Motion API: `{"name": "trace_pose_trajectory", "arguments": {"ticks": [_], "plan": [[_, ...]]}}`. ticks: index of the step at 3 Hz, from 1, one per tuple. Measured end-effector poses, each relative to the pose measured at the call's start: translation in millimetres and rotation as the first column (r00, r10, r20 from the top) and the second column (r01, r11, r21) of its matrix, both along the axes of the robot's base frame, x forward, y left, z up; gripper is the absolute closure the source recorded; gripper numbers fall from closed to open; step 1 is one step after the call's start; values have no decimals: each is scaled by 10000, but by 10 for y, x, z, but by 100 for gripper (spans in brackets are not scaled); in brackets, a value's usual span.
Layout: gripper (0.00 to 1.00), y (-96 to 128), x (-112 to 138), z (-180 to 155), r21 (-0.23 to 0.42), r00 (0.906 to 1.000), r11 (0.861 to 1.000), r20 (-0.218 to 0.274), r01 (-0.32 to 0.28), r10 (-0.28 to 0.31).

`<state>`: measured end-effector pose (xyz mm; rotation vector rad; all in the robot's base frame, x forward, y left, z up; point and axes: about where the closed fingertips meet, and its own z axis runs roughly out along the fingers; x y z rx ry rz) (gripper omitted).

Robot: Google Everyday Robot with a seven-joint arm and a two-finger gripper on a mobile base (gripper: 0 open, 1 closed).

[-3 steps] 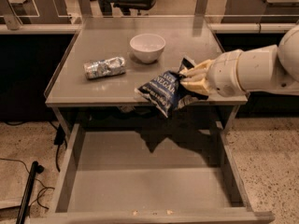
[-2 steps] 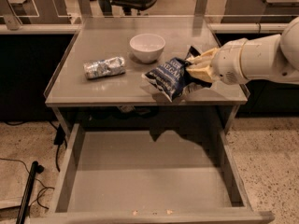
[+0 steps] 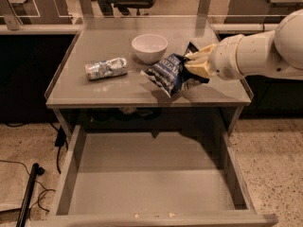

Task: Pick blue chip bag from top drawer and place on counter

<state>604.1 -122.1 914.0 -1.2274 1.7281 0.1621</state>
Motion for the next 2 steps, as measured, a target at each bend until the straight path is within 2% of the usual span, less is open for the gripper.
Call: {"name": "trace_pose_trajectory", "arguments": {"ticks": [1,2], "plan": [[100,-60,257,33,319,9986,9984,237,472,-480],[100,-195,452,-28,515,9939,9929,218,1073,-1086]]}}
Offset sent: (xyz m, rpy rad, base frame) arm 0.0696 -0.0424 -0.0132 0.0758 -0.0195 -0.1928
